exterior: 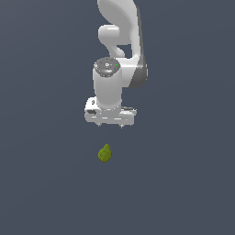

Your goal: Pick up the object and move it to a goal position.

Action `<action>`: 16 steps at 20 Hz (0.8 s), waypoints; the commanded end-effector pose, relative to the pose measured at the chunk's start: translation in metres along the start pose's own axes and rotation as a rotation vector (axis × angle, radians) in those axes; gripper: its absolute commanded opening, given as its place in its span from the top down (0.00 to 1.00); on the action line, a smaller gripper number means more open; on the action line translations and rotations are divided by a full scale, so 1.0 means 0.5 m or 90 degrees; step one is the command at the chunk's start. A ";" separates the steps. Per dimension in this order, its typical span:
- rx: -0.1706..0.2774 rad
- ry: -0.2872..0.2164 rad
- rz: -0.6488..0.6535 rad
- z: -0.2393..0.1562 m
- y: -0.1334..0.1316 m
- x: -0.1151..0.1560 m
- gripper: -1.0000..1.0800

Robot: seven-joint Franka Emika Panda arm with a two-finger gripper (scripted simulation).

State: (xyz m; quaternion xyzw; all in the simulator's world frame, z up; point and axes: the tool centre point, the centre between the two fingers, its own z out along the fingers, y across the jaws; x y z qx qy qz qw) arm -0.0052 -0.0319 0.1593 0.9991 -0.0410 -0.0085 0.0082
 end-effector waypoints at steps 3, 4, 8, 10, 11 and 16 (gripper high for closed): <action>-0.002 0.001 -0.002 -0.001 0.000 0.000 0.04; -0.004 0.003 -0.005 -0.003 0.001 0.001 0.04; -0.015 0.012 -0.022 -0.012 0.003 0.004 0.04; -0.018 0.014 -0.026 -0.015 0.004 0.004 0.04; -0.018 0.015 -0.027 -0.015 0.004 0.004 0.04; -0.016 0.014 -0.013 -0.010 0.005 0.011 0.04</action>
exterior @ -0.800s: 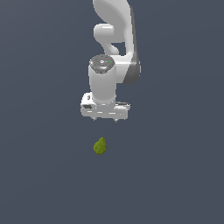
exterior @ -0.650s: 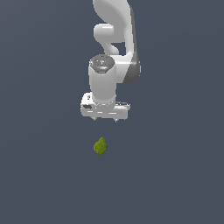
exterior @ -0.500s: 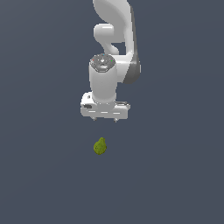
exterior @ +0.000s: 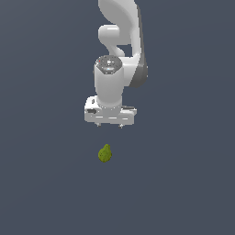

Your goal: Pick up the object and move it to a goal position.

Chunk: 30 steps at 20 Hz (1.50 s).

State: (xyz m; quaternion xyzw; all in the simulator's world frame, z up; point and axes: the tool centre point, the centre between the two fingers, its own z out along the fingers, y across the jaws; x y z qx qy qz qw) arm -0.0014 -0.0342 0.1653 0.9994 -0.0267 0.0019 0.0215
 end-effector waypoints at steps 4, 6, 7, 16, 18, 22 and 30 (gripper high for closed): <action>0.003 -0.001 0.036 0.015 0.004 0.019 0.04; 0.006 -0.002 0.058 0.025 0.006 0.030 0.04; 0.007 -0.002 0.070 0.030 0.007 0.036 0.04; 0.019 -0.006 0.215 0.100 0.021 0.105 0.04; 0.021 -0.007 0.242 0.114 0.024 0.117 0.04; 0.024 -0.009 0.281 0.136 0.027 0.134 0.04; 0.026 -0.010 0.304 0.150 0.030 0.143 0.04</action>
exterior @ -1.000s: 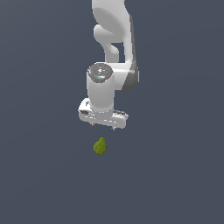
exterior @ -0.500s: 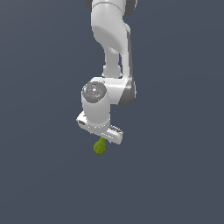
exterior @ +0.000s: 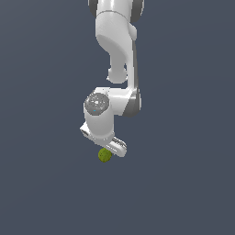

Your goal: Pick up the object and move it to a goal position.

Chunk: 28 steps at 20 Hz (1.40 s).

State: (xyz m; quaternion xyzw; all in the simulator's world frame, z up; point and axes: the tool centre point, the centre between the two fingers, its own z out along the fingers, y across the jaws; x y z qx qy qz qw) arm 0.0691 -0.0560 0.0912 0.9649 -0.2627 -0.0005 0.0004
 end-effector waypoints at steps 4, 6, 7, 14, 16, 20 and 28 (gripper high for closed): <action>0.000 0.000 0.000 0.012 0.000 0.000 0.04; 0.000 0.000 0.001 0.028 0.000 0.000 0.04; 0.000 0.000 0.001 0.038 0.000 0.000 0.04; 0.001 0.000 0.004 0.099 0.000 0.000 0.04; 0.001 0.000 0.004 0.102 0.000 0.001 0.04; 0.001 0.000 0.004 0.101 -0.001 0.002 1.00; 0.001 0.000 0.004 0.101 -0.001 0.002 1.00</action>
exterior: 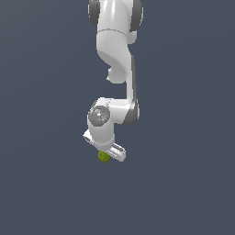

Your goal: Pick up the object and move it to a goal position.

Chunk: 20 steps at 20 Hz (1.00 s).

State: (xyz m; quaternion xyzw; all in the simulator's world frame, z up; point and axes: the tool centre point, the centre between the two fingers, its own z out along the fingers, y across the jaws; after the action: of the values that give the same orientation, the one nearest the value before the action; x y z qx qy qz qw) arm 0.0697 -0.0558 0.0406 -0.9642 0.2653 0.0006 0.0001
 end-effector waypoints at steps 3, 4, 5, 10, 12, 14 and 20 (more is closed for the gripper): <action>0.000 0.000 0.000 -0.001 0.000 -0.001 1.00; 0.000 0.000 0.000 -0.003 0.000 -0.002 1.00; 0.000 0.000 0.000 -0.006 0.000 -0.003 1.00; 0.000 0.000 0.000 -0.031 0.001 -0.017 1.00; 0.000 0.000 0.000 -0.047 0.002 -0.025 1.00; 0.000 0.000 0.000 -0.065 0.003 -0.035 1.00; 0.001 0.000 0.000 -0.143 0.006 -0.077 1.00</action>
State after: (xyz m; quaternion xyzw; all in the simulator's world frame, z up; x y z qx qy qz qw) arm 0.0395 -0.0412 0.0998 -0.9641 0.2654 0.0022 0.0000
